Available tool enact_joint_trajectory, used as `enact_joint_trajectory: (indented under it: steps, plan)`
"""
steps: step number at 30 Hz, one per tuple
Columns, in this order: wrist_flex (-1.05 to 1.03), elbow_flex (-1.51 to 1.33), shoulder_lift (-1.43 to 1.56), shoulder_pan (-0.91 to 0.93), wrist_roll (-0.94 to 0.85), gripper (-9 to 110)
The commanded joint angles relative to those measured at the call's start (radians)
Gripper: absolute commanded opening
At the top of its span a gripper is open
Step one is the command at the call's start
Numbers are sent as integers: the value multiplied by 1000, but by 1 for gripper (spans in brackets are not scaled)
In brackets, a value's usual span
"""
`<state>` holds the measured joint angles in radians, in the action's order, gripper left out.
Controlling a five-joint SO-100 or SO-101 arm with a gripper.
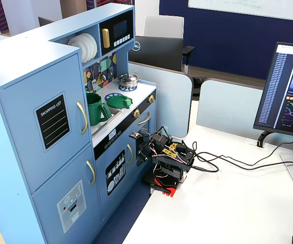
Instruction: Pick up the lid from the counter and put it on the green recipient
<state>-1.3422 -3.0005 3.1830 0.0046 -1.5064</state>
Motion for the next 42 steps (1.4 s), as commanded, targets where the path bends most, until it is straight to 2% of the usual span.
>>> enact_joint_trajectory:
  steps: [1, 13, 17, 22, 25, 28, 31, 42]
  plan:
    - [-190, 3, -5, 114, -29, 1]
    - [-156, 5, -5, 130, 2, 0]
    - [46, 118, -14, 222, -49, 0]
    - [508, 344, -133, 433, -225, 2]
    - [753, 453, -239, 535, -232, 14]
    - [922, 551, -360, 623, -184, 31]
    - [1143, 575, -468, 669, -158, 39]
    - [1370, 710, -765, 641, -130, 37]
